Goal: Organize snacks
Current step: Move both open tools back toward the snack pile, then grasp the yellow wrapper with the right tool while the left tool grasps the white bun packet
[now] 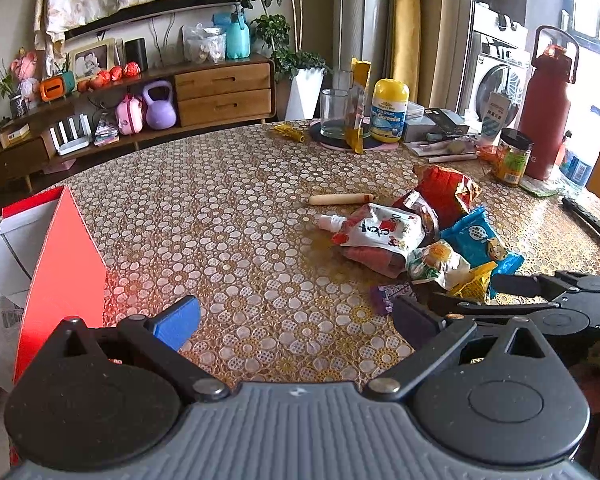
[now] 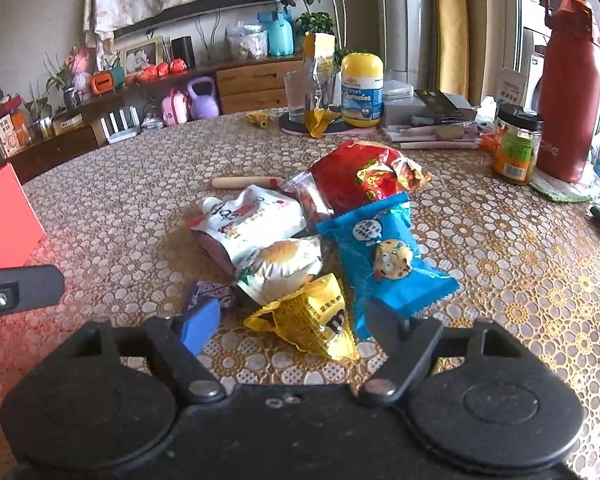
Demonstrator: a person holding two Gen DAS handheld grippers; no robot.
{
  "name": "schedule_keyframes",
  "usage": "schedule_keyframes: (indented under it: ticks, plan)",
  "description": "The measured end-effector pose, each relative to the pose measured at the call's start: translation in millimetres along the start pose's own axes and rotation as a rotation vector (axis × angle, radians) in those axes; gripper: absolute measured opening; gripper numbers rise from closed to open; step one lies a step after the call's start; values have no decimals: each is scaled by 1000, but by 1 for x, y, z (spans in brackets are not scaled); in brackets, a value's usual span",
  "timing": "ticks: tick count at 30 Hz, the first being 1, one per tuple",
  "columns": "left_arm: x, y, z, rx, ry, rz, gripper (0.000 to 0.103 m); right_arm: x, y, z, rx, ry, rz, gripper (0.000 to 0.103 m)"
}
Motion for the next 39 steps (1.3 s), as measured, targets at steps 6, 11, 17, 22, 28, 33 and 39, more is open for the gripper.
schedule_keyframes:
  ticks: [6,11,17,22,28,33,39]
  plan:
    - [5,0,1,-3,5,4,103,8,4,0,-4,0,14,57]
    - [12,-1,-7,8,22,6,103,4,6,-4,8,-8,-3,47]
    - [24,-1,-29,33,72,-1,103,-11,10,-14,52,-17,-23,44]
    - [38,-3,-53,53,127,-10,103,-34,16,-28,97,-17,-55,43]
    - [58,-4,-87,87,190,-5,103,-58,20,-47,152,-8,-76,43]
    - [71,0,-108,114,238,9,103,-65,23,-59,177,0,-84,43]
    - [85,1,-117,118,241,10,103,-68,29,-64,177,6,-90,43]
Point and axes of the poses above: each gripper's, at about its wrist camera, not at the fingertips, and x roughly the way its jaws point, z to its left, y to its underside, the point moved 2 cm from there along x, roughly the way its jaws point, and after that the axes turned 7 degrees about -z, right-handed, at the moved point
